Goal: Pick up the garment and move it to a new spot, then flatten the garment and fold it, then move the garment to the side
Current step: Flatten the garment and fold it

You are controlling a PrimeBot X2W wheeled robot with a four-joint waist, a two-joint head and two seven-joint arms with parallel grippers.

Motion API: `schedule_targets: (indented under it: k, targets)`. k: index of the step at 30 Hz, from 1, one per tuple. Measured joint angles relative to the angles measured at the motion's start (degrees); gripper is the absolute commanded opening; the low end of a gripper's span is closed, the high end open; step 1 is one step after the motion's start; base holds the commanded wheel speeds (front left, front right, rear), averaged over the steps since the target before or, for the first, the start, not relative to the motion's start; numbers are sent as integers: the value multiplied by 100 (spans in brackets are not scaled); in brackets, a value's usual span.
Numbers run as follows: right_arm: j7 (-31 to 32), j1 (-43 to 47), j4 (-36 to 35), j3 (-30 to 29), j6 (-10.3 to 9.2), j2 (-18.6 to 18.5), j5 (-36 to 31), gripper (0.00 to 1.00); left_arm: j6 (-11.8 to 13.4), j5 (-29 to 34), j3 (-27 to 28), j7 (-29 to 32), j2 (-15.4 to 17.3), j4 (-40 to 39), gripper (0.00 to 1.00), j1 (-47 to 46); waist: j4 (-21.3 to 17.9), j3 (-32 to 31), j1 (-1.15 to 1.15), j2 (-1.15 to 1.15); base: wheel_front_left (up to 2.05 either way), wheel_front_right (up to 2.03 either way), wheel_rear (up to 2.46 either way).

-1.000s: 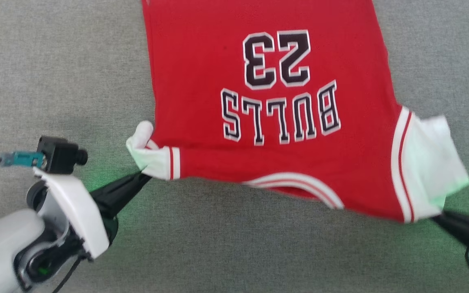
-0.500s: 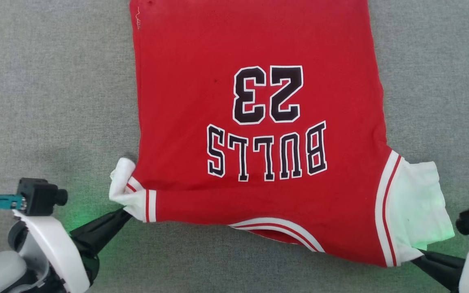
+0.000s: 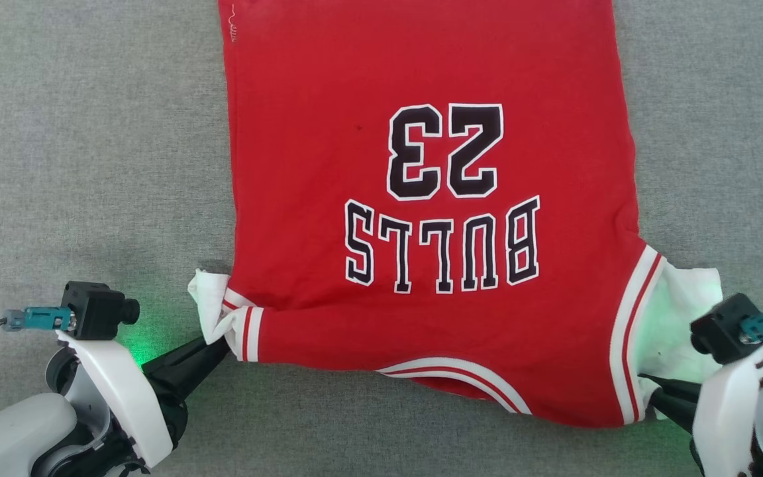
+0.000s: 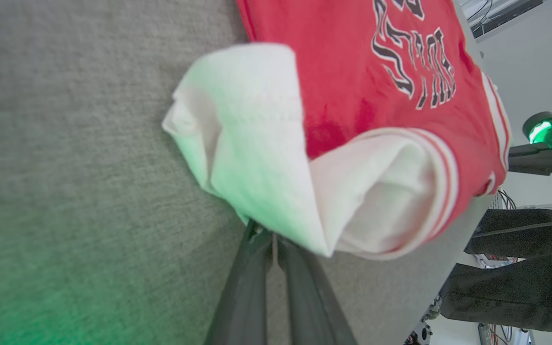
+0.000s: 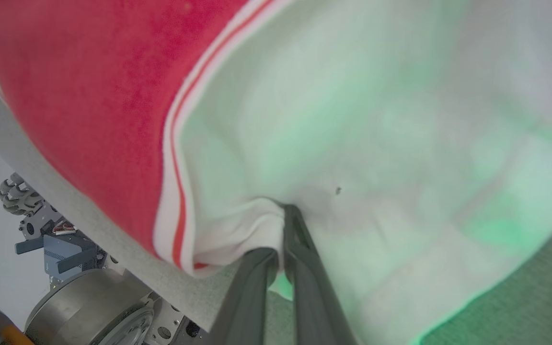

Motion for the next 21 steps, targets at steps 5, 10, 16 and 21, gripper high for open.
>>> schedule_targets:
  k: [5,10,16,21]
  targets:
    - [-88,-235,213,294,7,0,-93,45,-5,-75,7,-12,-56,78,0,22,-36,-18,0,0,0,0,0]
    - [-189,-309,203,337,25,63,-60,100,-10,-79,-1,-58,-65,105,0,50,-74,-74,0,0,0,0,0]
    - [52,-51,-450,-487,-3,-176,235,100,-3,-45,9,-192,-78,-19,0,129,-60,-149,0,0,0,0,0]
    - [493,-226,-1224,-1380,-3,-447,737,100,47,78,30,-277,-126,-177,0,145,36,-103,0,0,0,0,0]
